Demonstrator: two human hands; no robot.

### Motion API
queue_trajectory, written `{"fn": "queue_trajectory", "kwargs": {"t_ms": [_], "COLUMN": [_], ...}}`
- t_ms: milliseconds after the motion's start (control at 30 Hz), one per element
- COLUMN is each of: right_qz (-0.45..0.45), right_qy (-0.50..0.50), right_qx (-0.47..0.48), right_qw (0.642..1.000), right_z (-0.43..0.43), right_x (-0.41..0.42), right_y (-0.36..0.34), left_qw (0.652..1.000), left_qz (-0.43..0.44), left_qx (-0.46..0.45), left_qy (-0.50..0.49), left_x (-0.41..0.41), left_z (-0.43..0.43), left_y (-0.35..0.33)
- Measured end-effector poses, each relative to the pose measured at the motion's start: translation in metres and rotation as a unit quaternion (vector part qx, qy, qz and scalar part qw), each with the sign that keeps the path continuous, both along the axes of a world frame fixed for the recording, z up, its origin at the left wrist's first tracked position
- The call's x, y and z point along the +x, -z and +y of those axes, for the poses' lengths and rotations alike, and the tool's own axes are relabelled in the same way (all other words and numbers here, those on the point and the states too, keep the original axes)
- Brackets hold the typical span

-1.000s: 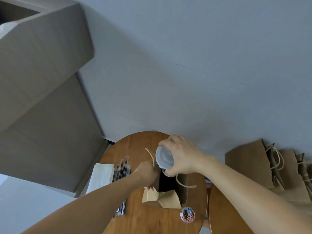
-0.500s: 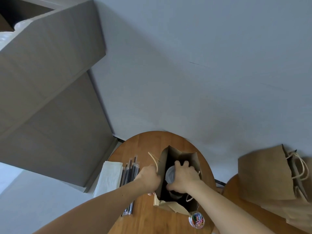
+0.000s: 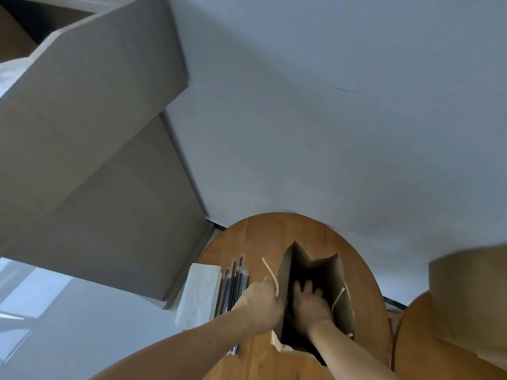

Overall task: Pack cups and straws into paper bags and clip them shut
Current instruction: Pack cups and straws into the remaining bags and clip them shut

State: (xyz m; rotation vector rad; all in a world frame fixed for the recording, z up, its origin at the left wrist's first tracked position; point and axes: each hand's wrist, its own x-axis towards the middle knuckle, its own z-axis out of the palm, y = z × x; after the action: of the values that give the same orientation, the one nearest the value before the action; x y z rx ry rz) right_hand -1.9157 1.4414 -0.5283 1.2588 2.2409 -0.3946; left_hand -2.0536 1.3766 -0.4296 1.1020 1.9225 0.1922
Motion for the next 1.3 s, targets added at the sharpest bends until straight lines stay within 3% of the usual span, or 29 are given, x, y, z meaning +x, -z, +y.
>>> {"fn": "queue_trajectory", "kwargs": {"t_ms": [333, 533, 733, 967, 1167, 1300], "right_qz": [-0.003, 0.013, 0.1, 0.168, 0.284, 0.4], "right_qy": [0.018, 0.005, -0.043, 0.026, 0.154, 0.17], "right_qx": [-0.051, -0.049, 0.017, 0.058, 0.063, 0.048], "right_qw": [0.999, 0.999, 0.994, 0.984, 0.944, 0.899], "right_z": [0.004, 0.011, 0.033, 0.055, 0.063, 0.057], "right_x": [0.001, -0.007, 0.004, 0.026, 0.031, -0.01], "right_y": [0.0, -0.053, -0.127, -0.173, -0.181, -0.187], "left_qw": [1.0, 0.999, 0.998, 0.996, 0.985, 0.97], "left_qz": [-0.002, -0.02, -0.03, -0.045, -0.071, -0.026], "left_qx": [0.015, 0.025, 0.026, -0.012, -0.012, -0.055], "left_qy": [0.008, -0.002, 0.044, 0.08, 0.155, 0.235], "left_x": [-0.005, -0.012, -0.017, -0.021, -0.031, -0.062], "left_z": [0.003, 0.004, 0.005, 0.005, 0.007, 0.004], "left_y": [0.001, -0.01, -0.02, -0.031, -0.054, -0.061]}}
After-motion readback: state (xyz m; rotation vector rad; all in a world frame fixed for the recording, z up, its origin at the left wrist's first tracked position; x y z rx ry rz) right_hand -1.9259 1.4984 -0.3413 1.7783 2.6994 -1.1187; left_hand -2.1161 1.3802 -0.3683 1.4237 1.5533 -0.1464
